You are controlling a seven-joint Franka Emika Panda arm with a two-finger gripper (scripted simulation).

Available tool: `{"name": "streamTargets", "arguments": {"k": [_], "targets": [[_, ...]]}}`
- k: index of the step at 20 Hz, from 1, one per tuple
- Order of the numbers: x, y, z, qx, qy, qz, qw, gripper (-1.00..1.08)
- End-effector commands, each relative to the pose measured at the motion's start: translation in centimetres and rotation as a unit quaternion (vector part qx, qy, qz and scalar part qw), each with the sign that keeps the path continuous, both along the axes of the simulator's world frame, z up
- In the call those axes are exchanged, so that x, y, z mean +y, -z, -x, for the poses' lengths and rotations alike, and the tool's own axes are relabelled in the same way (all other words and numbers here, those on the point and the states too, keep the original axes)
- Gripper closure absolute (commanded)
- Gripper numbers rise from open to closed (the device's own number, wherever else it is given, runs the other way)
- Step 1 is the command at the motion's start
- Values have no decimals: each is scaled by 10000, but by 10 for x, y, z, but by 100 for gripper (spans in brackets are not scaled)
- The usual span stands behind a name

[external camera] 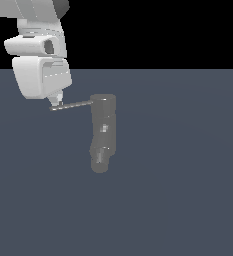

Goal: Turn on the faucet by rotating a designated handle.

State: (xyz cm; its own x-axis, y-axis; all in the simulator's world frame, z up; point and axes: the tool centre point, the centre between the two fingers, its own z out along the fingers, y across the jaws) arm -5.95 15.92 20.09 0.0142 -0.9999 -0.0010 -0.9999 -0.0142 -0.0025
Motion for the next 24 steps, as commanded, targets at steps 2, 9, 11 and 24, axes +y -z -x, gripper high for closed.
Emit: {"name": "streamTargets", "arguments": {"k": [2, 9, 11, 24], "targets": [[1, 0, 2, 2, -6, 0, 10000, 108], [-14, 0, 17, 3, -10, 1, 10000, 108], [-18, 0, 22, 4, -13, 1, 10000, 108], [-45, 0, 50, 7, -23, 3, 10000, 108]]}}
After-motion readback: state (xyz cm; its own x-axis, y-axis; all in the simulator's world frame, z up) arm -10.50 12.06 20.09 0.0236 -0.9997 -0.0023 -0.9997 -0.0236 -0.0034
